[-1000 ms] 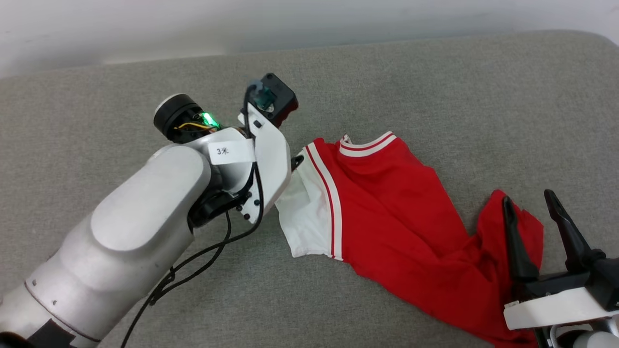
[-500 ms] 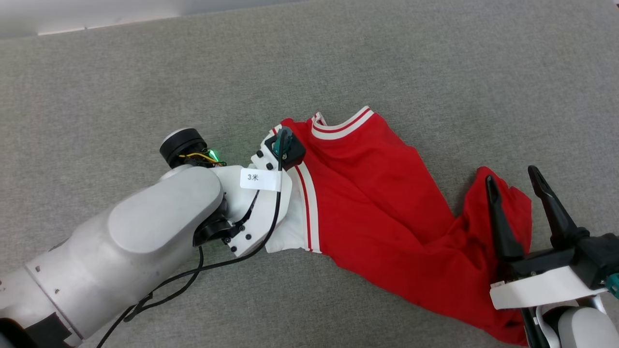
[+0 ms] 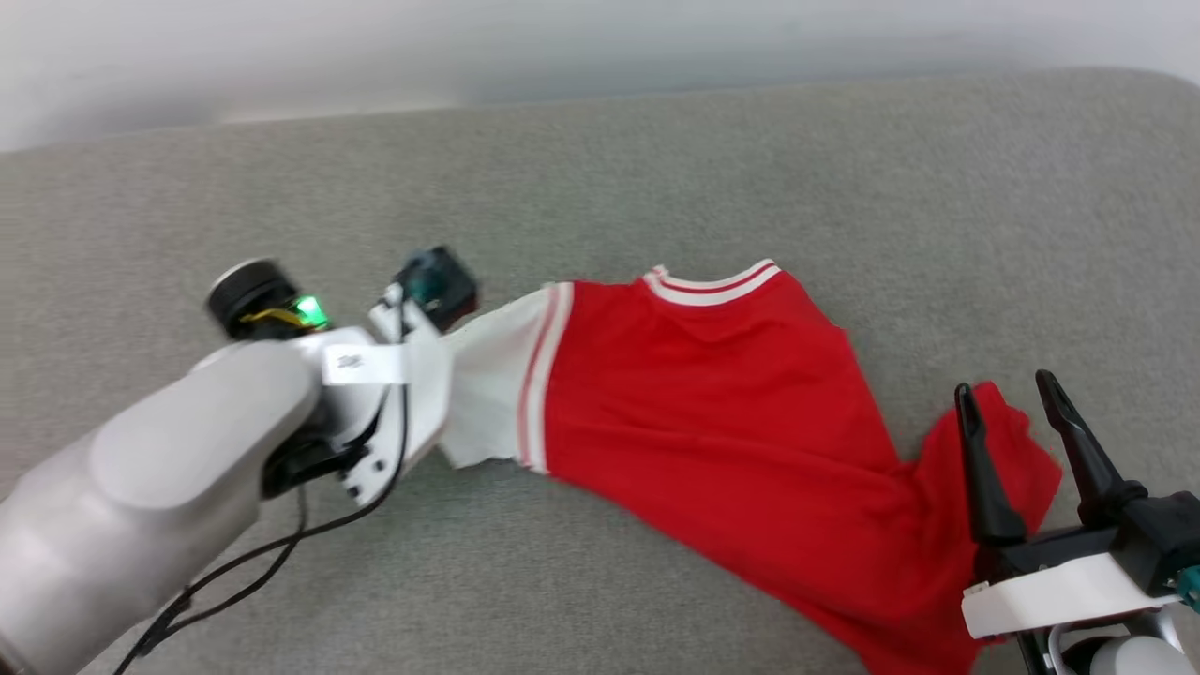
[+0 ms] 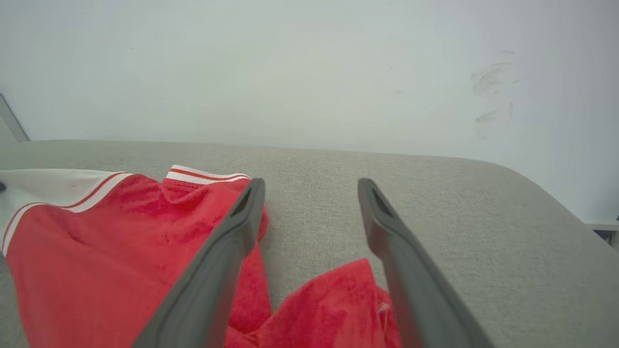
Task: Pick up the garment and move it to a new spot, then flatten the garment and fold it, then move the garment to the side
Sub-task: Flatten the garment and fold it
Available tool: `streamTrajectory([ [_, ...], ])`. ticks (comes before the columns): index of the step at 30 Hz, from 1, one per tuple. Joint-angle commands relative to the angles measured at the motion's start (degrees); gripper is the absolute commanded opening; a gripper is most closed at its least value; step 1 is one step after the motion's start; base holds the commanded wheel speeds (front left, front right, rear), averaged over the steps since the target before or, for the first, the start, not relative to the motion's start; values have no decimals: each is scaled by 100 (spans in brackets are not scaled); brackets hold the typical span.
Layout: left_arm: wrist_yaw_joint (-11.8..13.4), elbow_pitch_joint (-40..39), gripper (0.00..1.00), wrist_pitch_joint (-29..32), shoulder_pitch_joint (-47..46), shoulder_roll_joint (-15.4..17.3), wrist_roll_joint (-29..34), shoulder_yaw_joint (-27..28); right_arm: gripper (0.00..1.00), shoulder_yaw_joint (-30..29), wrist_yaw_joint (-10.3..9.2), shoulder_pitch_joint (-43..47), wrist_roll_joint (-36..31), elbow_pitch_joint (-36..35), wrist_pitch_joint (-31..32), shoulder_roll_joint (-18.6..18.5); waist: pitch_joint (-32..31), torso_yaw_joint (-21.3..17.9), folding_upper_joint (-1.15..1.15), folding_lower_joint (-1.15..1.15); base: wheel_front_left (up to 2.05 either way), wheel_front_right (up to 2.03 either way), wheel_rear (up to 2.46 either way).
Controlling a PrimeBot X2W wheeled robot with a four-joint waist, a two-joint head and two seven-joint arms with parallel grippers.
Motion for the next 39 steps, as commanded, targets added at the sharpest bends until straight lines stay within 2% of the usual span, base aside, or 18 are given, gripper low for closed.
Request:
streamTrajectory([
  [1,15,43,0,-82,244,199,-77,23,100,-21,-4,90,-21,4,-22,20,-190,198,0,0,0,0,0],
  [8,330,50,0,-181,1109,873,-370,10,100,-24,-4,246,-1,32,3,6,-287,258,0,0,0,0,0],
  [11,440,91,0,-233,1441,1027,-530,8,100,-47,-4,261,10,30,19,-11,-303,242,0,0,0,0,0],
  [14,517,139,0,-331,1720,1026,-719,31,100,-66,-4,321,19,44,36,-22,-344,233,0,0,0,0,0],
  [15,558,143,57,-413,1758,1012,-734,52,100,-65,-4,336,18,48,42,-21,-365,231,0,0,0,0,0],
  [16,601,144,100,-509,1793,991,-739,80,100,-70,-4,350,19,55,47,-21,-391,231,0,0,0,0,0],
  [21,726,36,100,-884,1737,981,-732,266,100,-99,-4,395,28,60,46,-1,-522,246,0,0,0,0,0],
  [24,867,-162,100,-1372,1703,991,-681,471,100,-106,-4,442,22,52,45,-4,-651,266,0,0,0,0,0],
  [26,1046,-285,100,-1818,1749,1008,-612,635,100,-127,-4,408,6,15,42,-75,-725,278,0,0,0,0,0],
  [30,1579,-575,100,-2855,1940,972,-341,935,100,-173,-4,66,41,-122,116,-328,-799,339,0,0,0,0,0],
  [33,2080,-751,100,-3633,2189,894,-225,1162,100,-88,-4,-277,71,-255,276,-648,-804,404,0,0,0,0,0],
  [36,2589,-884,100,-4331,2506,806,-156,1387,100,284,-4,-743,205,-320,804,-1143,-781,474,0,0,0,0,0],
  [39,3029,-1021,100,-4643,2831,672,-104,1721,100,930,-4,-1261,535,-328,1663,-1749,-734,550,0,0,0,0,0],
])
